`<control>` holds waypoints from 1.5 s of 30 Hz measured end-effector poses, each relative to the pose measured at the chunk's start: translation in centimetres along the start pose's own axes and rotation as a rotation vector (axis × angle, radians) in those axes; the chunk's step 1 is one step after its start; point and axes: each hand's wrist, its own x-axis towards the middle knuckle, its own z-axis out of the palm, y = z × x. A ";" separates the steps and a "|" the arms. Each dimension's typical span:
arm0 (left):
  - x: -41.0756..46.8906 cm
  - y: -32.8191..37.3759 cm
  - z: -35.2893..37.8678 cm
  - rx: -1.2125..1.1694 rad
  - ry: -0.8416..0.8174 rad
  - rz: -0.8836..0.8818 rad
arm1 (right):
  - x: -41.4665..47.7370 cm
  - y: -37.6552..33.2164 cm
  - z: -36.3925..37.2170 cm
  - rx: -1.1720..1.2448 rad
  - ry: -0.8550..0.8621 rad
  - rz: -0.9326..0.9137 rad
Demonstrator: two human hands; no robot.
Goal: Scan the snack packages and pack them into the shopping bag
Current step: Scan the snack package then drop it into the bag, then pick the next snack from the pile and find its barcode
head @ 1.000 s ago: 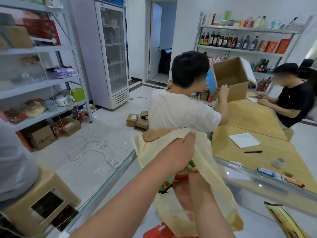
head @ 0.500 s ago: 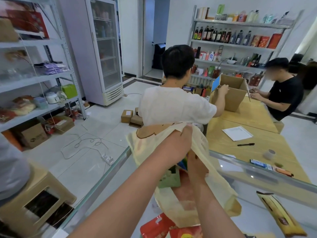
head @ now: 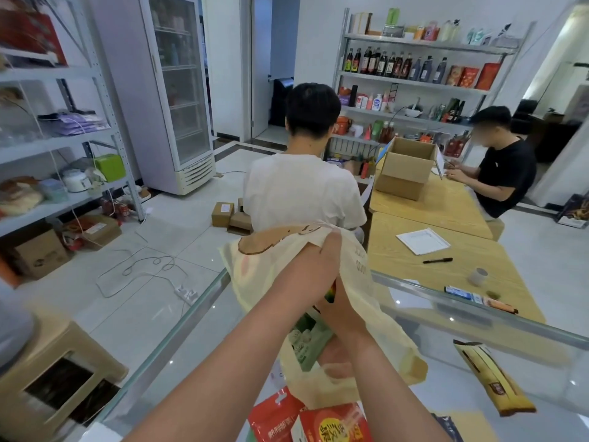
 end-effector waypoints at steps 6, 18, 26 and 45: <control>0.0 -0.2 2.6 -0.200 0.001 -0.082 | -3.4 0.0 -3.8 -0.039 -0.154 -0.033; -1.0 -1.8 14.0 -0.288 -0.237 -0.225 | -7.7 9.5 -19.9 0.043 0.151 -0.034; -2.2 -1.9 22.8 -0.269 -0.407 -0.375 | -5.3 20.8 -22.5 -0.320 0.164 0.410; -7.2 0.0 37.4 -0.819 -0.493 -0.786 | -14.5 22.9 -26.5 0.081 0.433 -0.168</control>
